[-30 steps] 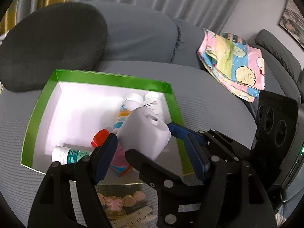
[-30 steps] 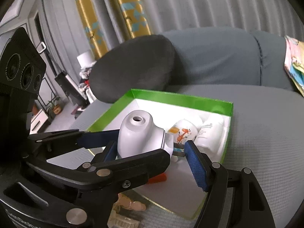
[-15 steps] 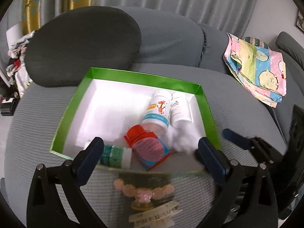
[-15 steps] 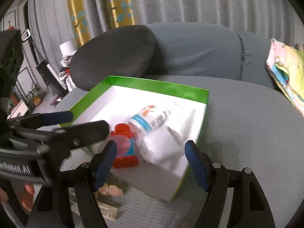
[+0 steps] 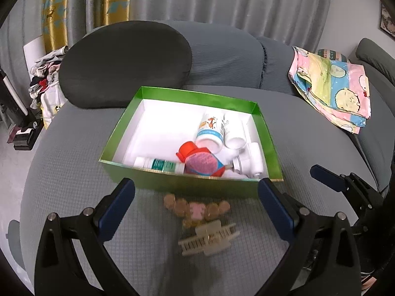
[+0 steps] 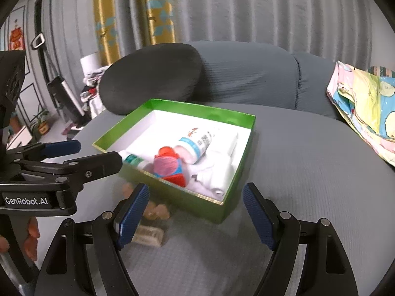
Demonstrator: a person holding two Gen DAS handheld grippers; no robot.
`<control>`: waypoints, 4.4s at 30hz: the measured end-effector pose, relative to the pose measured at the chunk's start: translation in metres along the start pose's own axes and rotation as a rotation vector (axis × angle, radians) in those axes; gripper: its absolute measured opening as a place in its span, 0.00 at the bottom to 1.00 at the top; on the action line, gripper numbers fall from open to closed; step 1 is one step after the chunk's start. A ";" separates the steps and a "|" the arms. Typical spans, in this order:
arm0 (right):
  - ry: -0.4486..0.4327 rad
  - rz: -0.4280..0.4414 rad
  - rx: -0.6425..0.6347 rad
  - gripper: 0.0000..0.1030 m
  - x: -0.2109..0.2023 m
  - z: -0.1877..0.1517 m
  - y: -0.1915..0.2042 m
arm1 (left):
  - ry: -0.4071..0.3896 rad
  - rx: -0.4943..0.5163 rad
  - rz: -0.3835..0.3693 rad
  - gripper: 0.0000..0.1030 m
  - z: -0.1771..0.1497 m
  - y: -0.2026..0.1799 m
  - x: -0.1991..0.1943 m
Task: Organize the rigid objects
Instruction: 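Move the left gripper to the clear plastic hair clip, then grasp the clear hair clip with the left gripper and lift it, then carry the hair clip over the green box and release it inside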
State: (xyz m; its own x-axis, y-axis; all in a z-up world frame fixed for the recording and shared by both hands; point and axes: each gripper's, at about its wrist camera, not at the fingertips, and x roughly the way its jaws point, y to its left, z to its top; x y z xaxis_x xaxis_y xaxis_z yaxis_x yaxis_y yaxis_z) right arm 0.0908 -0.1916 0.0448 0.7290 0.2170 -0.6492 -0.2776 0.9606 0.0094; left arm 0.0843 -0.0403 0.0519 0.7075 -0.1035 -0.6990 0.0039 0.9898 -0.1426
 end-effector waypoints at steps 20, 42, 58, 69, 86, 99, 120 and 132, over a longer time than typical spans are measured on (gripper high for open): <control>0.038 0.037 -0.041 0.77 -0.026 -0.034 0.032 | -0.015 -0.004 0.042 0.97 -0.044 0.006 -0.037; 0.142 0.072 -0.056 0.77 0.008 -0.058 0.039 | 0.068 -0.031 0.022 0.97 -0.067 0.016 -0.009; 0.207 0.126 -0.045 0.77 0.042 -0.066 0.037 | 0.136 -0.056 -0.015 0.97 -0.067 0.024 0.025; 0.220 0.167 -0.044 0.77 0.060 -0.066 0.035 | 0.150 -0.076 -0.090 0.97 -0.065 0.028 0.039; 0.209 0.266 -0.014 0.77 0.084 -0.063 0.034 | 0.193 -0.130 -0.240 0.92 -0.065 0.030 0.066; 0.208 0.312 -0.018 0.54 0.084 -0.067 0.036 | 0.219 -0.110 -0.255 0.72 -0.073 0.029 0.068; 0.023 0.288 -0.034 0.48 0.024 -0.014 0.031 | 0.046 -0.009 -0.255 0.73 -0.014 0.001 0.015; -0.056 0.263 -0.040 0.48 0.043 0.048 0.015 | -0.009 -0.001 -0.258 0.75 0.049 0.003 0.033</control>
State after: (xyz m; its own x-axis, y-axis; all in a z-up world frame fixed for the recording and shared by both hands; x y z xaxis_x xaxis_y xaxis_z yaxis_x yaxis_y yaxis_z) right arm 0.1480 -0.1599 0.0532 0.6618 0.4682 -0.5855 -0.4857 0.8627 0.1410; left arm 0.1424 -0.0363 0.0624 0.6894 -0.3518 -0.6332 0.1844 0.9306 -0.3163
